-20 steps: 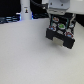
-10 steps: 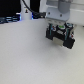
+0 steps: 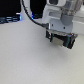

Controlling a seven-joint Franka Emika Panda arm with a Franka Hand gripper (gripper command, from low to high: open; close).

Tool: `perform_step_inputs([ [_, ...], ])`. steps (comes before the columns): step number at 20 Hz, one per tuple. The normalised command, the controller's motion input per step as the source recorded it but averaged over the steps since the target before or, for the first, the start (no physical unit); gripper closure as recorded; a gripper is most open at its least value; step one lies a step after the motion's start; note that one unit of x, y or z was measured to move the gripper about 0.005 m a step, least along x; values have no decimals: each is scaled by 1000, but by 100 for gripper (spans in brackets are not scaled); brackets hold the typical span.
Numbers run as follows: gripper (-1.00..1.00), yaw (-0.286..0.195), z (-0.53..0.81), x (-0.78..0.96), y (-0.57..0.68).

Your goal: Open the kcup holder, insert the kcup into the holder, and close the kcup holder

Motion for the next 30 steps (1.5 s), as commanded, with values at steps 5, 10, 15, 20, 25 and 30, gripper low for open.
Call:
perform_step_inputs([
  [5, -100, 176, -78, -373, 287],
  [10, -100, 120, -14, -380, 435],
  [15, -100, 108, -1, -362, 486],
  [20, -100, 77, 5, -380, 596],
  [25, -100, 71, 19, -463, 646],
  [30, -100, 49, 13, -618, 644],
])
